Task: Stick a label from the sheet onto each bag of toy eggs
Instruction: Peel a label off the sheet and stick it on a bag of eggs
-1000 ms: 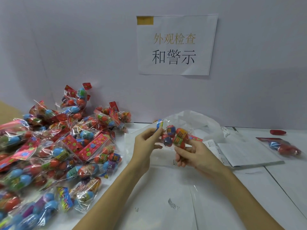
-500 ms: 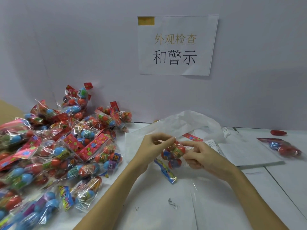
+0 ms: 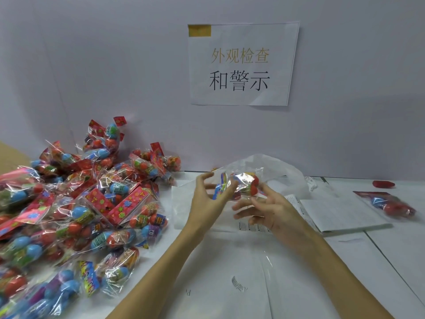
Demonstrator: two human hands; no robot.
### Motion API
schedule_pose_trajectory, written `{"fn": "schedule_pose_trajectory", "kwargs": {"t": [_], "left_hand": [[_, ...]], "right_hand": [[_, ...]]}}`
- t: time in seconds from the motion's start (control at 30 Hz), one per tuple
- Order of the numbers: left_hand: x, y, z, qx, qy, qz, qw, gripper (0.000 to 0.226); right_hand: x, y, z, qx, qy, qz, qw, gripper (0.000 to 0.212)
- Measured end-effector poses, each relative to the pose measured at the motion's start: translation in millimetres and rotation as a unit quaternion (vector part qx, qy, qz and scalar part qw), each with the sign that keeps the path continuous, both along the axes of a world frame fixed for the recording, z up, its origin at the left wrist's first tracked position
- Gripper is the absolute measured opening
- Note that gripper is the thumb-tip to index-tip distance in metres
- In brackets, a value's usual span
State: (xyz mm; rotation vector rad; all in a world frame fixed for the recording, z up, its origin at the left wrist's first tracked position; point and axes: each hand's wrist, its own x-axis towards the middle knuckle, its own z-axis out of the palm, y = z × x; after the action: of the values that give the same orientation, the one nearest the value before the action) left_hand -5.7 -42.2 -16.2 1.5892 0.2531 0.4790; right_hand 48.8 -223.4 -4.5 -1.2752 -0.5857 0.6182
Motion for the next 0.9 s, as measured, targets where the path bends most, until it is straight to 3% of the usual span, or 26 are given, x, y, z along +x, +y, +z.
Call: {"fn": "schedule_pose_trajectory", "kwargs": {"t": [0.07, 0.13, 0.27, 0.37, 0.57, 0.63, 0.7, 0.9], "left_hand": [[1.3, -5.3, -4.8, -0.077, -0.003, -0.068, 0.995, 0.059], [2.2, -4.6, -5.5, -0.090, -0.036, -0.073, 0.993, 0.056], [0.8, 8.8, 1.5, -0.020, -0.054, -0.111, 0.992, 0.062], [-1.7, 9.5, 5.5, 0.021, -0.045, -0.175, 0.983, 0.075], [-2.0, 2.0, 4.0, 0.015, -0.073, -0.098, 0.992, 0.068], [-2.3, -0.2, 2.2, 0.052, -0.068, -0.088, 0.992, 0.064], [-2.1, -3.7, -0.3, 0.086, -0.068, -0.108, 0.988, 0.062], [-3.5, -6.3, -2.2, 0.073, -0.089, -0.156, 0.981, 0.070]], "right_hand": [[-3.6, 4.7, -4.3, -0.004, -0.003, 0.040, 0.999, 0.040], [-4.9, 5.6, -5.9, -0.039, -0.007, 0.051, 0.998, 0.039], [-1.4, 4.2, -3.4, -0.060, 0.028, -0.075, 0.995, 0.047], [-0.4, 2.8, -3.6, -0.064, 0.006, -0.127, 0.990, 0.032], [1.9, 4.8, -6.7, -0.005, 0.083, -0.104, 0.991, 0.027], [2.8, 5.5, -6.1, 0.024, 0.107, -0.106, 0.988, 0.027], [2.1, 5.1, -5.7, 0.052, 0.119, -0.099, 0.987, 0.028], [3.4, 3.3, -6.7, 0.058, 0.128, -0.087, 0.986, 0.028]]}}
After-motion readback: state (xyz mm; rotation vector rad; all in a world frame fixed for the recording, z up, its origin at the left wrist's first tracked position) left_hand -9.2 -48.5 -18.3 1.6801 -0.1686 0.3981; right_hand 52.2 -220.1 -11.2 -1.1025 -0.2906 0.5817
